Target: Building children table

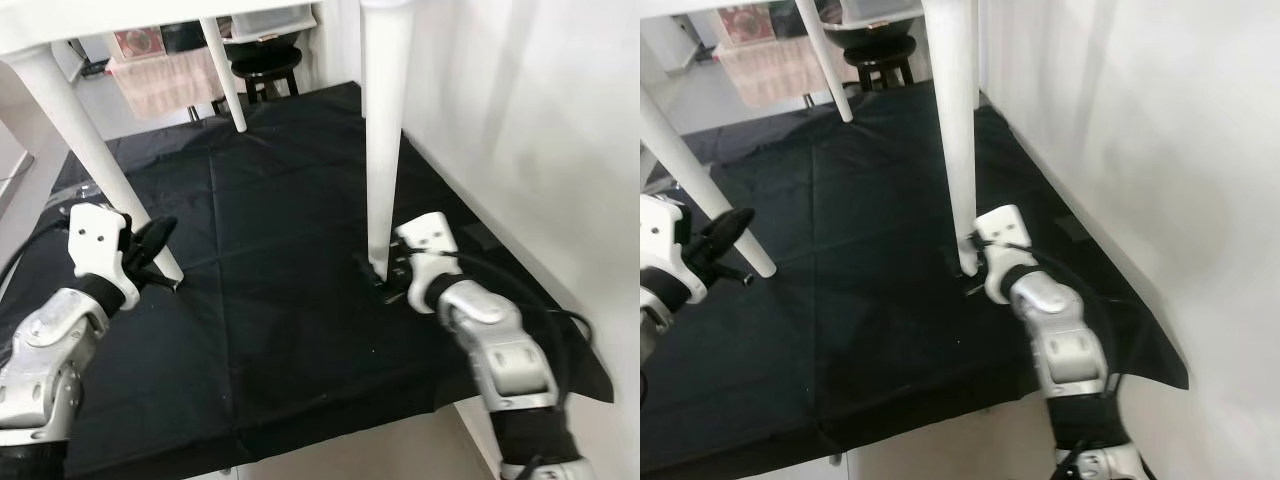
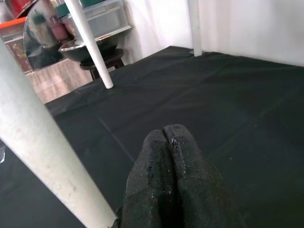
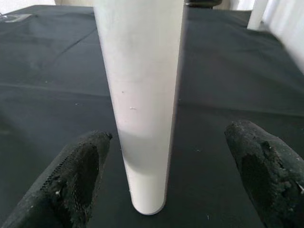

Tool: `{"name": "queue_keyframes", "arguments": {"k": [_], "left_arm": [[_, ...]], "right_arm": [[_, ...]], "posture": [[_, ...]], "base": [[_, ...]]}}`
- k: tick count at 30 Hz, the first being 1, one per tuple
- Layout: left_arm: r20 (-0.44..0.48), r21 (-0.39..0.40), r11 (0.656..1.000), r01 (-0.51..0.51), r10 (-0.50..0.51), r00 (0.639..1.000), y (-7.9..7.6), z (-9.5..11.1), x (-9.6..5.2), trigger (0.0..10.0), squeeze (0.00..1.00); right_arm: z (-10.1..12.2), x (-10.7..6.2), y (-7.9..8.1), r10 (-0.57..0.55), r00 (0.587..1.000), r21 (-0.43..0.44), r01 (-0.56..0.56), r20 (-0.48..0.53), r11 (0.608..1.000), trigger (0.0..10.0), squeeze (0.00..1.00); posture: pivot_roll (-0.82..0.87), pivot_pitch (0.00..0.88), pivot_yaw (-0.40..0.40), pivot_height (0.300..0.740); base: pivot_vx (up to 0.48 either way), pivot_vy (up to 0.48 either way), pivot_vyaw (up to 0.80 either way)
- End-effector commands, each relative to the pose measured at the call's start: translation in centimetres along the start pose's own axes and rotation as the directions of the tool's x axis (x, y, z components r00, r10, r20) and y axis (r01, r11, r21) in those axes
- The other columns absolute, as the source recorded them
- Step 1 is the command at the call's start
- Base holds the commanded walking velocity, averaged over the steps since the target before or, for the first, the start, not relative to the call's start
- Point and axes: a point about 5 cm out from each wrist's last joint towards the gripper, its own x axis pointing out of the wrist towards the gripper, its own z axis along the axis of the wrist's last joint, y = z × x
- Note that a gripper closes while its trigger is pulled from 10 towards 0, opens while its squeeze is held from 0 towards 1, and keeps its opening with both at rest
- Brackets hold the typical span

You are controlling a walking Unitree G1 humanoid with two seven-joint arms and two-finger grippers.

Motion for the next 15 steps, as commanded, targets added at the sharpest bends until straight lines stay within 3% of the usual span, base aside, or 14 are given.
{"name": "queue_keyframes", "arguments": {"k": [1,4,8,9,10,11,12,15], "left_arm": [[-0.030,-0.022,1.000,-0.009,0.009,1.000,-0.7,-0.7,-0.5,10.0,0.00],[-0.078,-0.058,0.997,-0.060,0.056,0.995,-2.2,-2.3,-1.2,10.0,0.00],[-0.125,-0.088,0.989,-0.116,0.104,0.987,-3.1,-3.4,-1.9,10.0,0.00],[-0.147,-0.108,0.983,-0.146,0.129,0.981,-3.2,-4.0,-2.3,10.0,0.00],[-0.162,-0.126,0.978,-0.166,0.145,0.976,-3.3,-4.4,-2.5,10.0,0.00],[-0.162,-0.126,0.978,-0.166,0.145,0.976,-3.3,-4.4,-2.5,10.0,0.00],[-0.190,-0.119,0.973,-0.198,0.174,0.966,-3.1,-5.1,-3.1,10.0,0.00],[-0.212,-0.107,0.970,-0.217,0.191,0.958,-2.9,-5.6,-3.5,10.0,0.00]], "right_arm": [[-0.3,-0.5,0.5,0.035,0.999,0.015,-0.035,-0.012,0.999,10.0,1.00],[-1.5,-1.7,0.2,0.012,0.997,0.000,-0.012,-0.074,1.000,10.0,1.00],[-2.1,-2.3,0.4,0.012,0.994,-0.004,-0.012,-0.109,1.000,10.0,1.00],[-2.4,-2.3,0.7,0.024,0.993,0.001,-0.024,-0.118,1.000,10.0,0.76],[-2.5,-2.2,0.9,0.036,0.992,0.006,-0.035,-0.123,0.999,10.0,0.43],[-2.5,-2.2,0.9,0.036,0.992,0.006,-0.035,-0.123,0.999,10.0,0.43],[-2.4,-1.9,1.3,0.051,0.992,0.011,-0.050,-0.115,0.999,10.0,0.00],[-2.0,-1.3,1.5,0.055,0.995,0.012,-0.054,-0.089,0.998,10.0,0.00]], "posture": [[-0.08,0.073,0.120,0.740],[-0.09,0.073,0.116,0.740],[-0.10,0.068,0.108,0.740],[-0.10,0.065,0.106,0.740],[-0.09,0.063,0.105,0.740],[-0.09,0.063,0.105,0.740],[-0.09,0.058,0.100,0.740],[-0.09,0.055,0.096,0.740]], "base": [[0.000,0.000,0.00],[0.000,0.000,0.00],[0.000,0.000,0.00],[0.000,0.000,0.00],[0.000,0.000,0.00],[0.000,0.000,0.00],[0.000,0.000,0.00],[0.000,0.000,0.00]]}}
